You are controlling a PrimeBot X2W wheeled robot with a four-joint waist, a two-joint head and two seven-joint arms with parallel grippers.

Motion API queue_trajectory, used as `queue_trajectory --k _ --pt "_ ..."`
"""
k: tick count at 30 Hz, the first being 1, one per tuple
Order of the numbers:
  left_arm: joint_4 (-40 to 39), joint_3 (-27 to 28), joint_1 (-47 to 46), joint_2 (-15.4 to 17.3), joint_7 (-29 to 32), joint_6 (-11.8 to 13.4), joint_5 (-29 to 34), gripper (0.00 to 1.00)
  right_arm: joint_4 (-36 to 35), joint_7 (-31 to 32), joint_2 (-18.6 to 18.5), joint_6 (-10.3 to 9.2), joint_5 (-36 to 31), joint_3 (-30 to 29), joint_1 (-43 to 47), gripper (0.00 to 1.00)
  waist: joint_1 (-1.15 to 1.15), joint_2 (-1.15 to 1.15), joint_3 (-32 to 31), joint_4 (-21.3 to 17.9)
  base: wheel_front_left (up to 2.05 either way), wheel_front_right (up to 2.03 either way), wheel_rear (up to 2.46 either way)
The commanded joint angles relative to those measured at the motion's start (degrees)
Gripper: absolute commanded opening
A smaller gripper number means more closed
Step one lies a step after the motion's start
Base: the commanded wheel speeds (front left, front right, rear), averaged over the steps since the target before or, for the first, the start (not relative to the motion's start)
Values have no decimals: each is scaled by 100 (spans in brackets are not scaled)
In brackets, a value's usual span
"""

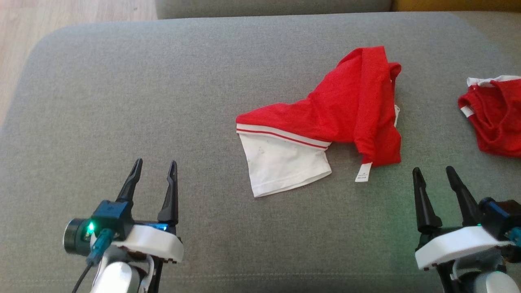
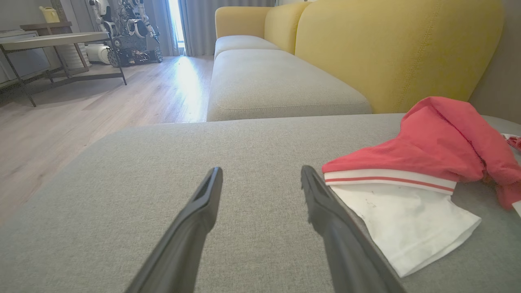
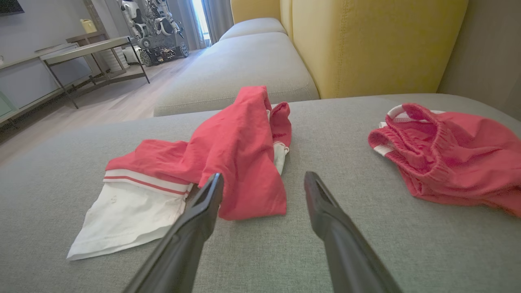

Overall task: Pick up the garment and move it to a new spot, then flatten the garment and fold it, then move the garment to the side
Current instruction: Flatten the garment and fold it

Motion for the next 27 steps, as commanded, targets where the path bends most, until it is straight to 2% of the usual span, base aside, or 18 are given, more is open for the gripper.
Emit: queue_trajectory --k 1,10,16,24,25,26,27 --pt "-208 181 -236 100 -33 45 -56 100 -155 -6 -34 19 54 108 -276 100 0 0 23 6 0 0 0" --pt "-259 47 -601 48 -54 -22 -10 100 394 40 -457 19 216 0 -981 100 0 0 529 173 0 0 0" --pt "-200 -54 -911 -21 -96 -89 36 100 1005 147 -848 19 472 256 -1734 100 0 0 893 311 0 0 0" --pt "-66 -140 -1224 -136 -153 -162 68 100 1894 283 -1310 19 1154 733 -2623 100 0 0 1177 437 0 0 0" --pt "-50 -142 -1242 -147 -157 -167 68 100 1950 286 -1341 19 1262 783 -2676 66 0 0 1188 445 0 0 0" --pt "-37 -142 -1256 -157 -161 -169 68 100 1998 290 -1389 19 1327 833 -2719 25 0 0 1198 451 0 0 0" --pt "-24 -142 -1269 -169 -164 -171 68 100 2032 291 -1440 19 1387 887 -2755 0 0 0 1205 459 0 0 0"
